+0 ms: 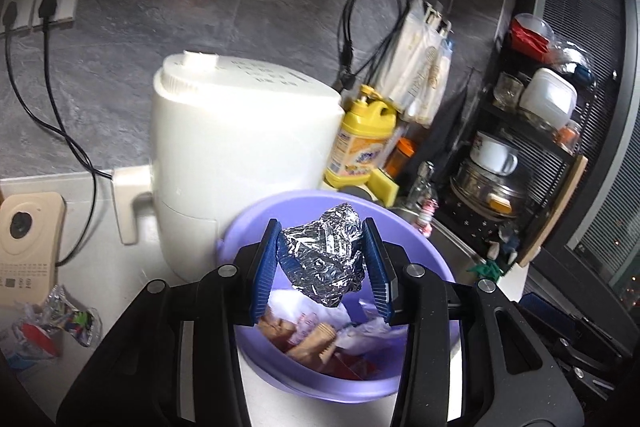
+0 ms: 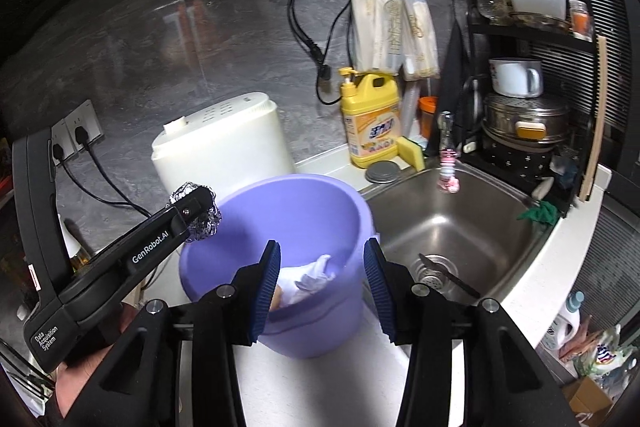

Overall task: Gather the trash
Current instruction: 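Open the right tool over the bucket while the left tool opens to drop the foil, then move both tools back over the trash pile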

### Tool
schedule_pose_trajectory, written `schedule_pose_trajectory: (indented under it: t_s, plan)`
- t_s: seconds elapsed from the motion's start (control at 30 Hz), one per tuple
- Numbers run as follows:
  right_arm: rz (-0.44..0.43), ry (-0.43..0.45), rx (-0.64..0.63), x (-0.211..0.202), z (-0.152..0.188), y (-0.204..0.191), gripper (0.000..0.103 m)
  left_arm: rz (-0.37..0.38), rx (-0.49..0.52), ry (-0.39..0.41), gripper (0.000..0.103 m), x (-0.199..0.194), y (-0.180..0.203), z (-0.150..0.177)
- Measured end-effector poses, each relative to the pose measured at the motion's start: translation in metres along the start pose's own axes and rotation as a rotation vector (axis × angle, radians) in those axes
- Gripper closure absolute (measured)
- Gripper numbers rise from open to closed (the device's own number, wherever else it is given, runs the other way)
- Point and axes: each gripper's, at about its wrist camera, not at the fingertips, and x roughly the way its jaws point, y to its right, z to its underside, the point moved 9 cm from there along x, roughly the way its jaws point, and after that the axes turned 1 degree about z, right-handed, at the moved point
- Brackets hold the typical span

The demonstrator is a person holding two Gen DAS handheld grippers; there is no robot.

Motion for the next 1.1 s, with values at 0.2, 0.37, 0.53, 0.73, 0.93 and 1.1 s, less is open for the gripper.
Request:
schedule_pose_trajectory:
  t_s: [0.2, 0.37, 0.53, 0.73, 0.93, 1.1]
  plan:
    - [0.004, 0.001, 0.006, -0.005, 0.003, 0.003, 0.059, -0.014, 0.010, -0.010, 0.037, -0.007, -0.003, 0.006]
    - [-0.020, 0.005, 0.003, -0.007, 0.005, -0.008, 0.059, -0.052, 0.001, -0.001, 0.033, -0.023, -0.023, 0.006]
    - [-0.061, 0.002, -0.016, -0.008, 0.008, -0.030, 0.059, -0.101, -0.001, 0.028, 0.029, -0.045, -0.045, 0.003]
    - [-0.125, -0.008, -0.054, -0.008, 0.013, -0.068, 0.059, -0.179, -0.026, 0.062, 0.023, -0.077, -0.084, 0.001]
    - [-0.191, -0.025, -0.095, -0.009, 0.023, -0.110, 0.056, -0.252, -0.055, 0.086, 0.019, -0.108, -0.122, 0.003]
    - [-0.245, -0.041, -0.131, -0.011, 0.035, -0.145, 0.054, -0.307, -0.081, 0.097, 0.018, -0.131, -0.152, 0.006]
